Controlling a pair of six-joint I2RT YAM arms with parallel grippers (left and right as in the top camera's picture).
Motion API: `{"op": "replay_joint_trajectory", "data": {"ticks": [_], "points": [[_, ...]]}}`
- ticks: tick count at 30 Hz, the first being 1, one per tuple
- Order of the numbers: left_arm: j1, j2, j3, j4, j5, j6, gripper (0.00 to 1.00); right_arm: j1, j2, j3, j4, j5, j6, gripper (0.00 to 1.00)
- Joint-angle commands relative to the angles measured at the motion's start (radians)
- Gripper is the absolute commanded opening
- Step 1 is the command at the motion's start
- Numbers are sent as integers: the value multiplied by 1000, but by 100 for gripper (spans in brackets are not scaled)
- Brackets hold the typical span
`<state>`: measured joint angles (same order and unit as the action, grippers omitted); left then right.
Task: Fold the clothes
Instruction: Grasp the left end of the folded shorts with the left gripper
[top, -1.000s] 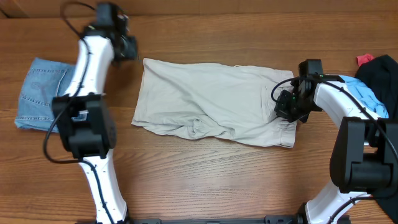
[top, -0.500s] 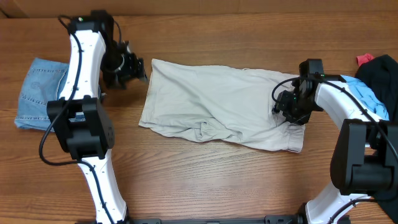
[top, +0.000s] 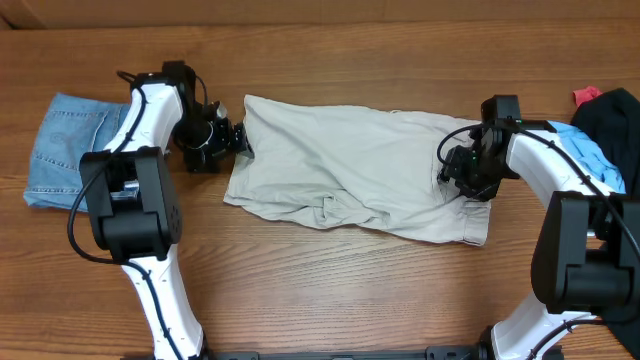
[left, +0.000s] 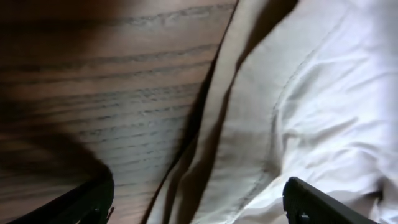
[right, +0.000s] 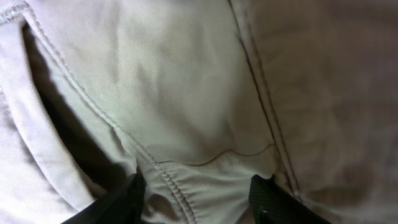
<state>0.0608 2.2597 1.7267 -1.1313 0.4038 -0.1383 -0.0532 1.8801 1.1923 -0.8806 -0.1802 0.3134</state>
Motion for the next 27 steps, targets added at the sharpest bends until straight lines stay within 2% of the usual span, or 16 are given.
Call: {"op": "replay_joint_trajectory", "data": {"ticks": [1, 10, 13, 15, 16, 19, 23, 27], "points": [[-20, 39, -98, 74, 51, -44, 88, -25, 47, -47, -14, 111, -2, 59], [-129, 39, -149, 265, 118, -54, 74, -25, 47, -47, -10, 108, -2, 59], [-150, 39, -149, 298, 117, -66, 54, -25, 47, -47, -10, 108, -2, 59], [-156, 39, -149, 302, 112, -65, 28, -25, 47, -47, -11, 108, -2, 59], [-156, 39, -148, 299, 112, -65, 19, -25, 47, -47, -11, 108, -2, 59], [-142, 35, -146, 268, 113, -65, 4, -25, 47, -47, -14, 108, -2, 59], [-92, -4, -140, 147, 71, -39, 4, -25, 47, -47, -39, 61, -2, 58], [-7, -164, -132, 35, -18, 15, 4, -27, 23, -45, -69, 59, -6, 58]]}}
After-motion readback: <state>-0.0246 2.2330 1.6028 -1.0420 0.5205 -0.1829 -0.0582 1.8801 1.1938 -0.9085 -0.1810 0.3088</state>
